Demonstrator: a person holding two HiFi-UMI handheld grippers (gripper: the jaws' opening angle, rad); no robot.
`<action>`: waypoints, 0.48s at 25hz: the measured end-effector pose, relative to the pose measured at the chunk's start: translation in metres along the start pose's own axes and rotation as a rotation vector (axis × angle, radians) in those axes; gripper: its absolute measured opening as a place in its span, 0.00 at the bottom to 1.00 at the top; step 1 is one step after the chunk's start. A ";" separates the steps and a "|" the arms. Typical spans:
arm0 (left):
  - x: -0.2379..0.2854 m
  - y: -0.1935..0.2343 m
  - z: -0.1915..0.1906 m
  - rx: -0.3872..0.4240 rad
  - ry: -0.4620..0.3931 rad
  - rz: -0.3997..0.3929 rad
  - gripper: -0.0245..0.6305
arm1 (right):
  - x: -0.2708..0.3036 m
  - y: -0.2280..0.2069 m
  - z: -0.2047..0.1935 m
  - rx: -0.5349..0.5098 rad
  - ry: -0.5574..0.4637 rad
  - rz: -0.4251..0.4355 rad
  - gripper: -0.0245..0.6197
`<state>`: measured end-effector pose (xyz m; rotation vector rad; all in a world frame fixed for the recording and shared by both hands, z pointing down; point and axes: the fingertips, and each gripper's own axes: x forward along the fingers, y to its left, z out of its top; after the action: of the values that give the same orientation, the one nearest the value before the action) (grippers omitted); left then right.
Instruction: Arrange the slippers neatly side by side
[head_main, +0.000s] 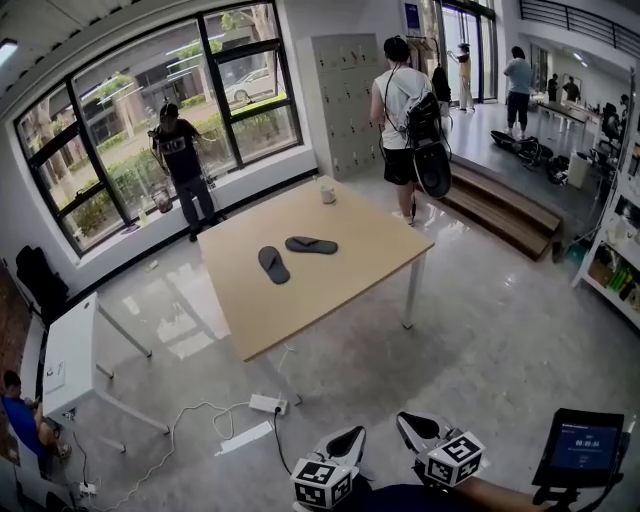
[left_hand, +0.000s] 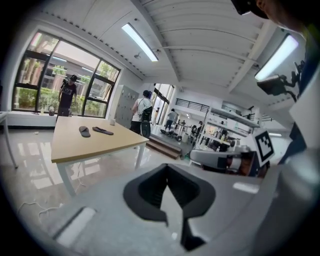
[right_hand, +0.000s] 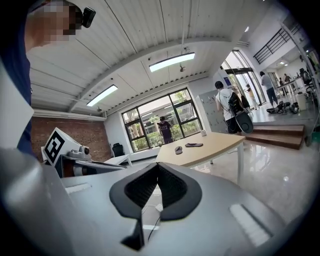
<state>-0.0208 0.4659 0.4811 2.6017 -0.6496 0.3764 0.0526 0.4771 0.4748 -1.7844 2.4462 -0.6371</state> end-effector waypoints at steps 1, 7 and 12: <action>0.003 0.009 0.006 0.000 -0.003 -0.005 0.04 | 0.010 -0.001 0.004 -0.006 0.002 -0.006 0.05; 0.013 0.067 0.034 -0.062 -0.043 -0.016 0.04 | 0.068 -0.003 0.016 -0.055 0.061 -0.025 0.05; 0.012 0.124 0.036 -0.120 -0.048 0.008 0.04 | 0.117 0.007 0.014 -0.084 0.134 -0.012 0.05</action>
<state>-0.0665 0.3458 0.4957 2.5013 -0.6778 0.2694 0.0112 0.3668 0.4835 -1.8452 2.5869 -0.6857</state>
